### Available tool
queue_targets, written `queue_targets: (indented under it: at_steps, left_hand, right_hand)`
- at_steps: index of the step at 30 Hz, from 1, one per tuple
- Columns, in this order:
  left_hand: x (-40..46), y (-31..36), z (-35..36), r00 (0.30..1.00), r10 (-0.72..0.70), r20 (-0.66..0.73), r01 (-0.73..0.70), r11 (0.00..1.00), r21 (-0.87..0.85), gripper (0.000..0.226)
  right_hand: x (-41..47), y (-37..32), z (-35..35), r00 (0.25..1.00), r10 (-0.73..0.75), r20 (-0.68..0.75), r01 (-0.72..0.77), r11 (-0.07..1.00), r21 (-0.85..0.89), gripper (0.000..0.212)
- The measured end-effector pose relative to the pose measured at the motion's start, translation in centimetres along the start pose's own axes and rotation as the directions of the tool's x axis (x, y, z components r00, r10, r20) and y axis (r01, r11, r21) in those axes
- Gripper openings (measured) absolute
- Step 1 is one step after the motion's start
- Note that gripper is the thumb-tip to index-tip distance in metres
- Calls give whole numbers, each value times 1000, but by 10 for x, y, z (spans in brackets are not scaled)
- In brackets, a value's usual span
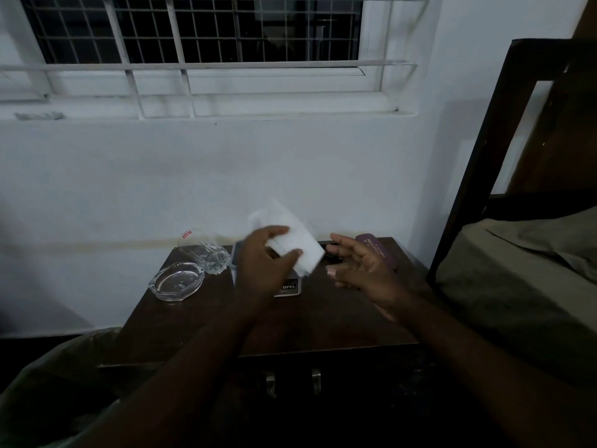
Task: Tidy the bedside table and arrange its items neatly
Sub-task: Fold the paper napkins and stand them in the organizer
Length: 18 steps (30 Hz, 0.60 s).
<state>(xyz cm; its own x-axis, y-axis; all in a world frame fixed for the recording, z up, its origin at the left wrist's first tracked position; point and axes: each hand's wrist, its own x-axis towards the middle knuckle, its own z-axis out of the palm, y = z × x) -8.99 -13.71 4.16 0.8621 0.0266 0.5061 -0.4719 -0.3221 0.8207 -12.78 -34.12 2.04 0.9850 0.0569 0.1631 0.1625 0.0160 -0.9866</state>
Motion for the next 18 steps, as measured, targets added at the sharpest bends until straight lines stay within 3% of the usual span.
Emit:
queue_targets:
  at_steps: [3,6,10,18]
  left_hand:
    - [21,-5,-32,984,122,-131,-95,977,193,47]
    - [32,-11,-58,973,137,-184,-64,932,356,57]
    - [38,-23,-70,981,140,-134,-67,895,441,64]
    - [40,-29,-73,999,2,35,-18,894,448,74]
  right_hand:
    - [0,2,-2,998,4,-58,-7,999,-48,60]
    - [0,7,-5,995,12,-99,-20,997,-78,59]
    - [2,10,-7,991,21,-131,-36,993,-116,57]
    - [7,16,-5,990,31,-138,-50,988,-143,59]
